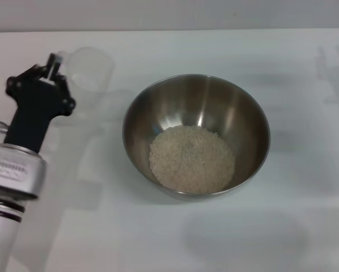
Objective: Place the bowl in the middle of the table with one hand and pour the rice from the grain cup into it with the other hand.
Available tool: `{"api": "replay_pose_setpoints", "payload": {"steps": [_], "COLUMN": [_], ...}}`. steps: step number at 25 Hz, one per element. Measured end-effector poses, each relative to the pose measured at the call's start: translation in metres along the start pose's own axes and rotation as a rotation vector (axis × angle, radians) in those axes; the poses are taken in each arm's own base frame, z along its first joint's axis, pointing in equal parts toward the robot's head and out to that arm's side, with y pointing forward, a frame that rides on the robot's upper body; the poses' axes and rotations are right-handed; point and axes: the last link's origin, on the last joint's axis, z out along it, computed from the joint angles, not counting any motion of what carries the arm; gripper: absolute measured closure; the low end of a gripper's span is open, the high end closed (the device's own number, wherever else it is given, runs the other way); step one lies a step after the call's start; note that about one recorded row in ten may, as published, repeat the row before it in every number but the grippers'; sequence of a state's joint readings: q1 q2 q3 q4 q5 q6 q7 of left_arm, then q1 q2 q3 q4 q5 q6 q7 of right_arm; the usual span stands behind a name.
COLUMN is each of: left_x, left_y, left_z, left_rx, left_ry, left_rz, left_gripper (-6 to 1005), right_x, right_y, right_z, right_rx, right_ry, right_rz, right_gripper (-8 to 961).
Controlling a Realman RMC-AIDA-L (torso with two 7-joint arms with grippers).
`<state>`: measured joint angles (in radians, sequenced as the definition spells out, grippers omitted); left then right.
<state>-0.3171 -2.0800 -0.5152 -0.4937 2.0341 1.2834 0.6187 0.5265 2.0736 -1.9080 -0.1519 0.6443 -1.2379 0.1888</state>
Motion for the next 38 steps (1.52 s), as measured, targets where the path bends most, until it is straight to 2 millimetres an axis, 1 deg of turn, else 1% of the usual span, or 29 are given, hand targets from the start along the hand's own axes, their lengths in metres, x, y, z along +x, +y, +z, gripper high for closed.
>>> {"api": "replay_pose_setpoints", "payload": {"steps": [3, 4, 5, 9, 14, 23, 29, 34, 38], "left_x": [-0.015, -0.023, -0.023, -0.041, -0.047, -0.048, -0.05, -0.052, -0.055], "left_y": [-0.006, -0.009, -0.009, -0.011, -0.01, -0.008, -0.007, -0.006, -0.007], "left_z": [0.001, 0.002, 0.002, 0.001, -0.001, -0.003, -0.008, -0.013, -0.019], "left_rx": [0.044, 0.064, 0.064, 0.086, 0.083, 0.072, 0.071, 0.058, 0.061], "left_ry": [-0.099, -0.155, -0.155, -0.264, -0.299, -0.312, -0.322, -0.324, -0.329], "left_rz": [-0.143, -0.216, -0.216, -0.371, -0.403, -0.405, -0.411, -0.443, -0.449], "left_gripper": [963, 963, 963, 962, 961, 960, 959, 760, 730], "right_x": [0.0, 0.0, 0.0, -0.001, -0.001, -0.002, -0.001, -0.001, -0.001], "right_y": [0.0, 0.0, 0.0, -0.001, -0.002, -0.004, -0.005, -0.005, -0.005], "right_z": [-0.001, -0.002, -0.002, -0.004, -0.005, -0.011, -0.014, -0.014, -0.015], "right_rx": [0.001, 0.0, 0.0, 0.0, -0.001, 0.001, 0.001, 0.0, -0.001], "right_ry": [-0.003, -0.004, -0.004, -0.013, -0.017, -0.026, -0.028, -0.027, -0.025], "right_rz": [0.006, 0.02, 0.02, 0.051, 0.049, 0.046, 0.045, 0.044, 0.042], "right_gripper": [520, 520, 520, 520, 520, 520, 520, 520, 520]}}
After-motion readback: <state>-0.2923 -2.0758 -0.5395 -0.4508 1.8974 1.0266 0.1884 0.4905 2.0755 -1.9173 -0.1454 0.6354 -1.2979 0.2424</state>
